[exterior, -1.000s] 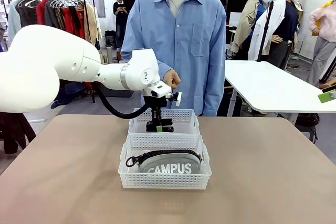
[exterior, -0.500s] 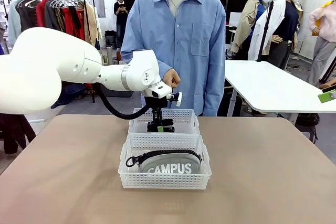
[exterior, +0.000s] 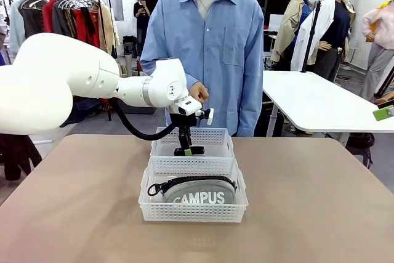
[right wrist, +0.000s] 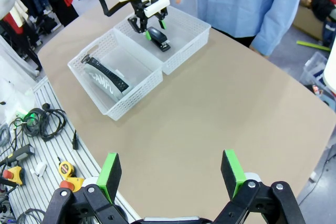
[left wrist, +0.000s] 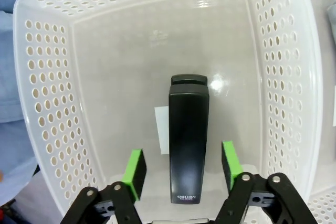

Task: Distribute items into two baskets.
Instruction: Place the picked Stapler into the Organizing basket as instructed by the person.

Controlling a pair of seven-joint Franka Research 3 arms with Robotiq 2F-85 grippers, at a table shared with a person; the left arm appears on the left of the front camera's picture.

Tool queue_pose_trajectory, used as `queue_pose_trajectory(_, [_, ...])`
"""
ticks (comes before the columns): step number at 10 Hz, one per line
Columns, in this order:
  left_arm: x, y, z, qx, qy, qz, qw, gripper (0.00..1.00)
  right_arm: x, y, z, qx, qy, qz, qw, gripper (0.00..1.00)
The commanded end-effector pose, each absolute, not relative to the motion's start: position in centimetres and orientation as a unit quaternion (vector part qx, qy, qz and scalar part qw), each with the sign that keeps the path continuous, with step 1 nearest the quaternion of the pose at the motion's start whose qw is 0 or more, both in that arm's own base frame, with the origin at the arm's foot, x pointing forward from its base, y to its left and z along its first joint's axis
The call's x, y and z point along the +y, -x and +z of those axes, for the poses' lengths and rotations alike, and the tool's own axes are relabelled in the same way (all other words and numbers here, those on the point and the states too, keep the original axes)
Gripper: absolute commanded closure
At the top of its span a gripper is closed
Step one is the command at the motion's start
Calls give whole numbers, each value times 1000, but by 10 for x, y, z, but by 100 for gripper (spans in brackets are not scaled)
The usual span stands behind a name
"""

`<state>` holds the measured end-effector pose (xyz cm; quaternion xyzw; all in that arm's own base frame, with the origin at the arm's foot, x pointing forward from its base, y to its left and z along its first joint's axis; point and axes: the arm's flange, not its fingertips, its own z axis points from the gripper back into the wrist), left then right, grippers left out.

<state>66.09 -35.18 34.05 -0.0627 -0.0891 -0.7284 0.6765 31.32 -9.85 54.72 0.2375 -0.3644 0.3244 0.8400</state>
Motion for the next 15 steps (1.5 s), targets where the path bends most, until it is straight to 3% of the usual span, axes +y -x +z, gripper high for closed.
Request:
queue_pose_trajectory(1, [-347, -660, 349, -98, 68, -735, 668, 0, -99, -314, 548, -371, -243, 328, 834, 0])
queue_pose_trajectory(7, [-338, -647, 387, -131, 37, -742, 656, 0, -99, -314, 548, -371, -243, 328, 834, 0])
queue_pose_trajectory(15, [-346, -656, 391, -125, 38, -739, 661, 0, -99, -314, 548, -371, -243, 328, 834, 0])
